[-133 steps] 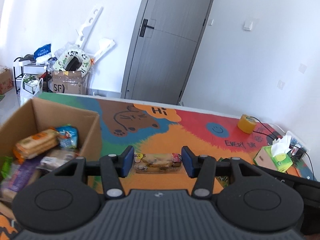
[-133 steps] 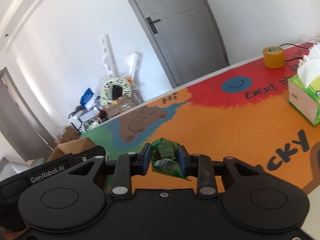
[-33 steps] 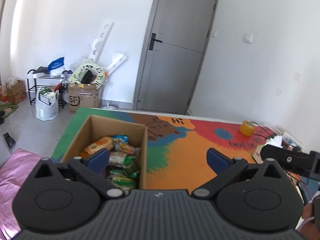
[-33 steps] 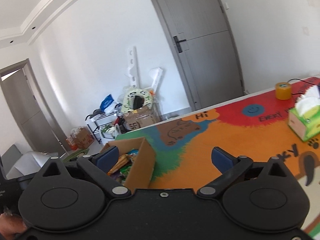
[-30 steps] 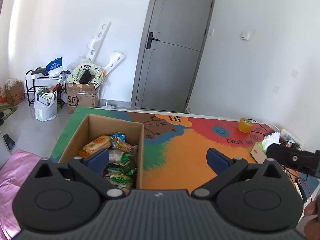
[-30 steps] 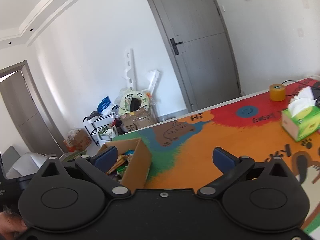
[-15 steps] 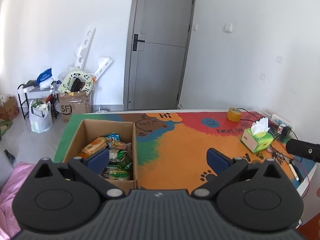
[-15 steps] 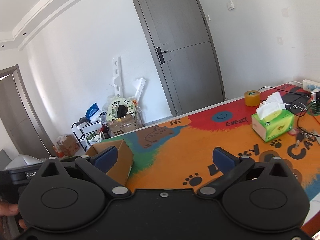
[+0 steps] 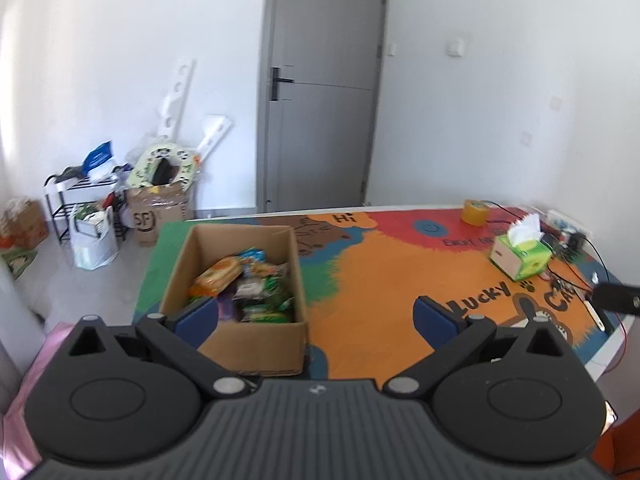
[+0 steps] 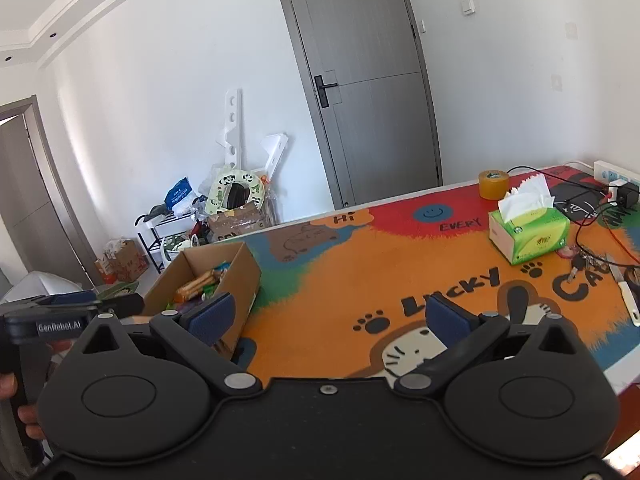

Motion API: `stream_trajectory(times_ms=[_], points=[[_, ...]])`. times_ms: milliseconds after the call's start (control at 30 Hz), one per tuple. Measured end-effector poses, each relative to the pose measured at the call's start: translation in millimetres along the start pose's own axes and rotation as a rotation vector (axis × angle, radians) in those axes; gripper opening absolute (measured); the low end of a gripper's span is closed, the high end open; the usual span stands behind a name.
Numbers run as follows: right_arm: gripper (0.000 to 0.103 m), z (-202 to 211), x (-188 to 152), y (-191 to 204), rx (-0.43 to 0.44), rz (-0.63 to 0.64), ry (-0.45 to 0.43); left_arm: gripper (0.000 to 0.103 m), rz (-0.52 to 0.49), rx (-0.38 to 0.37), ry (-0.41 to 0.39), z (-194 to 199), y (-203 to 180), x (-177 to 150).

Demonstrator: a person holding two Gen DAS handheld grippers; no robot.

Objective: Organize snacks

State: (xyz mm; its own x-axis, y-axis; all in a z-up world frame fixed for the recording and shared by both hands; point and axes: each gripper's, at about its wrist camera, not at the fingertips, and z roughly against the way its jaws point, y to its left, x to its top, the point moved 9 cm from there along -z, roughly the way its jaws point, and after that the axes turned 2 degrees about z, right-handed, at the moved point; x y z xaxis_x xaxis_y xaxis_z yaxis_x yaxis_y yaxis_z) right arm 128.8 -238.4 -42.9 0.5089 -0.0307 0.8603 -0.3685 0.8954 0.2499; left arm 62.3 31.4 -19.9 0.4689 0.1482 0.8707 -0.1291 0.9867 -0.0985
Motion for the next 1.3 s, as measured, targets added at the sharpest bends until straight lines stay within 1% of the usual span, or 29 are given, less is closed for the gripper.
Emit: stream_trajectory(times_ms=[67, 133, 233, 300, 467, 700, 1033, 1300], points=[[0.103, 0.1, -5.5, 3.6, 0.022, -0.002, 0.022, 0.103, 0.012, 0.020, 0.002, 4.0, 7.5, -4.6], [0.103, -1.3, -7.1, 11.7, 0.033, 0.020, 0.026, 0.103, 0.005, 0.027, 0.011, 5.7, 12.1, -5.2], [0.103, -5.7, -10.9, 18.6, 0.043, 0.031, 0.040, 0.103, 0.004, 0.051, -0.005, 8.2, 18.7, -4.8], [0.103, -10.4, -14.0, 22.6, 0.054, 0.032, 0.058, 0.103, 0.007, 0.045, 0.006, 6.2, 21.7, -5.6], [0.103, -18.0, -20.2, 24.0, 0.049, 0.034, 0.080, 0.103, 0.006, 0.039, 0.020, 3.3, 24.6, -11.4], [0.103, -14.7, -20.3, 25.3, 0.053, 0.037, 0.074, 0.103, -0.009, 0.036, 0.047, -1.7, 21.7, -23.2], [0.103, -12.6, -19.7, 23.2, 0.043, 0.031, 0.070, 0.103, -0.013, 0.023, 0.057, -2.9, 19.2, -25.5], [0.103, -13.5, -19.0, 22.1, 0.039, 0.035, 0.066, 0.103, -0.005, 0.026, 0.065, -6.4, 21.4, -26.7]])
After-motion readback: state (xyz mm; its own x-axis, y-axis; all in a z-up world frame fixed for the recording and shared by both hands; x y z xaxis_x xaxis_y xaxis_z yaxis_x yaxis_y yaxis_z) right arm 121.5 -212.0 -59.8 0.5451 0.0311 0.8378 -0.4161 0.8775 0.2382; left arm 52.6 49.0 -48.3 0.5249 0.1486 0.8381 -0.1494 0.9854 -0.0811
